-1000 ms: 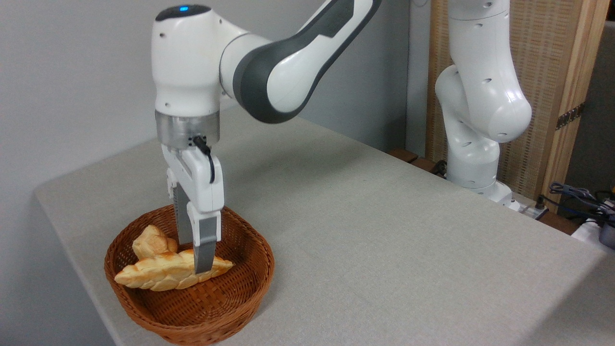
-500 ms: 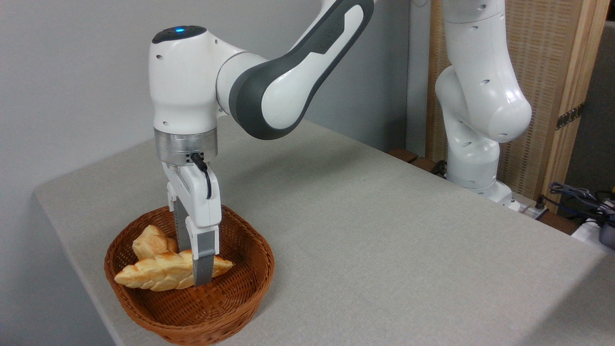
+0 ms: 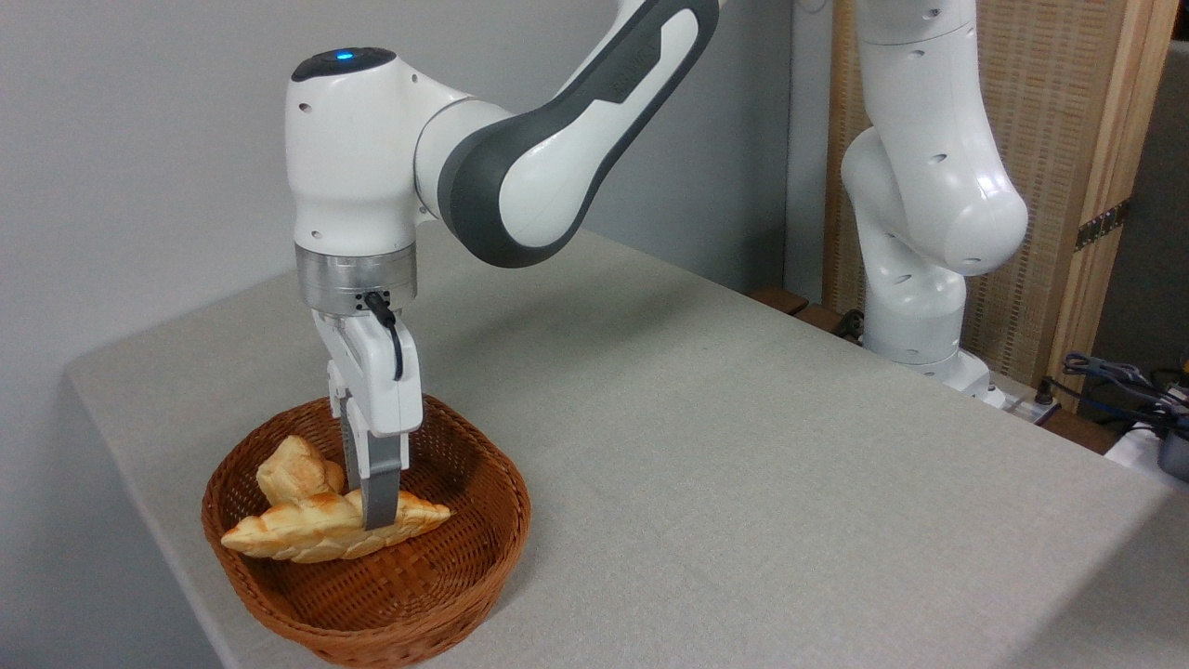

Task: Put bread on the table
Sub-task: 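Lift the long bread roll up out of the basket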

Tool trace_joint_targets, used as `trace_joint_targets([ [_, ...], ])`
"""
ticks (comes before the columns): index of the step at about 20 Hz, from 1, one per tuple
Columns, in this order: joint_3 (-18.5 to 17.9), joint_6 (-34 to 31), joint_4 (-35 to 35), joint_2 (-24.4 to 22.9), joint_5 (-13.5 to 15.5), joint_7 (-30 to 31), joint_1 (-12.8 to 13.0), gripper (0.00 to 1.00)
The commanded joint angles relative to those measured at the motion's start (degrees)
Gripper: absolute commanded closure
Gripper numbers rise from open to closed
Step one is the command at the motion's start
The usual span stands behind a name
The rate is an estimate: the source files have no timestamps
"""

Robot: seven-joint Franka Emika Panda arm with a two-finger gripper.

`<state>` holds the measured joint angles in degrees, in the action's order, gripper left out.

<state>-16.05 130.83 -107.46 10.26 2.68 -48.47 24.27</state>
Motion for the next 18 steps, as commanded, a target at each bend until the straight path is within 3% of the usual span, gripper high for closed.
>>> trace_joint_targets([
  [1,0.0,0.6,0.1,-0.5,0.8,-1.1,-0.1,0.74],
  [4,-0.6,-0.7,0.1,-3.0,0.9,-1.0,-0.5,0.72],
  [7,-0.9,-6.0,0.1,-7.3,0.9,-0.9,-1.6,0.71],
  [11,-0.9,-16.0,0.1,-13.1,1.1,-1.0,-4.6,0.63],
  [18,-1.0,-34.8,-0.1,-16.5,1.0,-1.3,-4.9,0.58],
])
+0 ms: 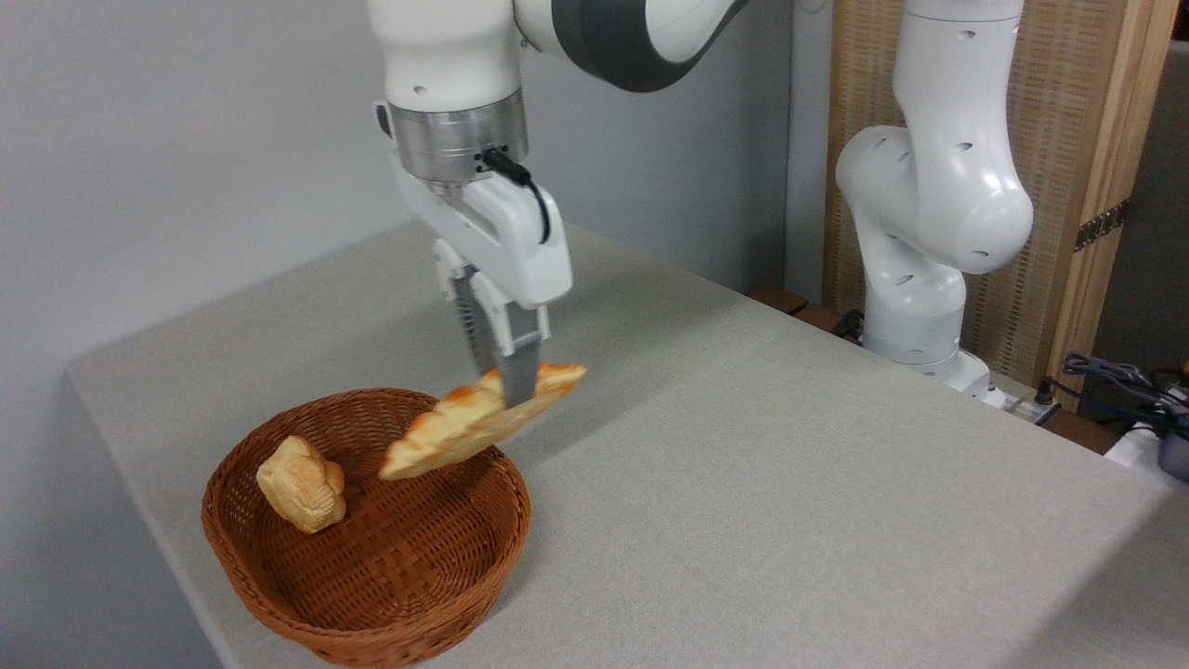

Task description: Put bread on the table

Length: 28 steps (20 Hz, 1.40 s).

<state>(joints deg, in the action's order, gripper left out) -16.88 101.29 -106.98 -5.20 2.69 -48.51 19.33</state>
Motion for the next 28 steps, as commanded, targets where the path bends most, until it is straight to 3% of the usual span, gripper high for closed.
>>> trace_joint_targets([
  [1,-0.2,-7.7,-0.6,-1.1,1.0,-1.7,0.0,0.55],
  [6,-1.7,-17.4,-1.1,-2.0,1.0,-7.4,0.1,0.53],
  [7,-1.7,-17.4,-1.2,-1.9,0.9,-7.4,0.1,0.39],
  [8,-1.7,-17.4,-1.4,-1.9,0.9,-7.4,0.1,0.15],
  [9,-1.7,-17.3,-1.6,-1.7,0.9,-7.4,0.2,0.02],
  [19,-1.5,-16.3,-1.8,-1.0,0.7,-7.4,0.6,0.00],
  [28,-1.6,0.3,-1.4,-1.4,0.1,-7.0,0.6,0.00],
])
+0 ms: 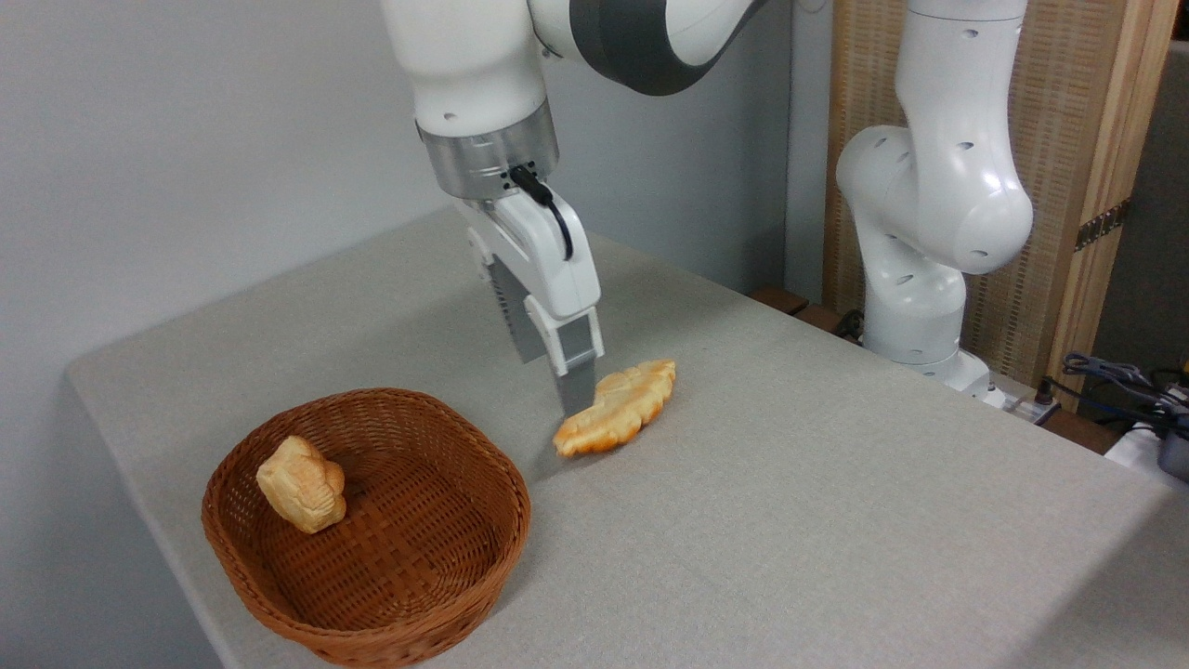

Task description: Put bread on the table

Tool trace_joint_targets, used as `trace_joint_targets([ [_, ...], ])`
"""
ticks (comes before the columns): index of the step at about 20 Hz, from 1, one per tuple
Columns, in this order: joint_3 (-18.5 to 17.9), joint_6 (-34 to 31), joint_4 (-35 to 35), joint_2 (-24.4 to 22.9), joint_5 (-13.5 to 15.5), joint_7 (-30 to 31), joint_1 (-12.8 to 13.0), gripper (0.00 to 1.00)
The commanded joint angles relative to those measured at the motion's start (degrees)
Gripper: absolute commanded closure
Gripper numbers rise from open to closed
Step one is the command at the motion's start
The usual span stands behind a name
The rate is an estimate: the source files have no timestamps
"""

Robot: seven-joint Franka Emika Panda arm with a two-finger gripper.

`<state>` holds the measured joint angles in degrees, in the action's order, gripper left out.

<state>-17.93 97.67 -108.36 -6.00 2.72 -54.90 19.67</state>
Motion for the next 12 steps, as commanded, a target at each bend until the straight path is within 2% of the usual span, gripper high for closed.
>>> trace_joint_targets([
  [1,-0.5,5.7,0.0,-0.6,0.1,-0.4,0.3,0.00],
  [5,-0.5,8.1,0.1,-0.5,0.5,0.1,0.0,0.00],
  [9,-0.6,10.3,0.2,-0.5,0.7,6.2,-0.2,0.00],
  [12,-0.6,10.8,0.2,-0.5,0.7,7.1,-0.2,0.00],
])
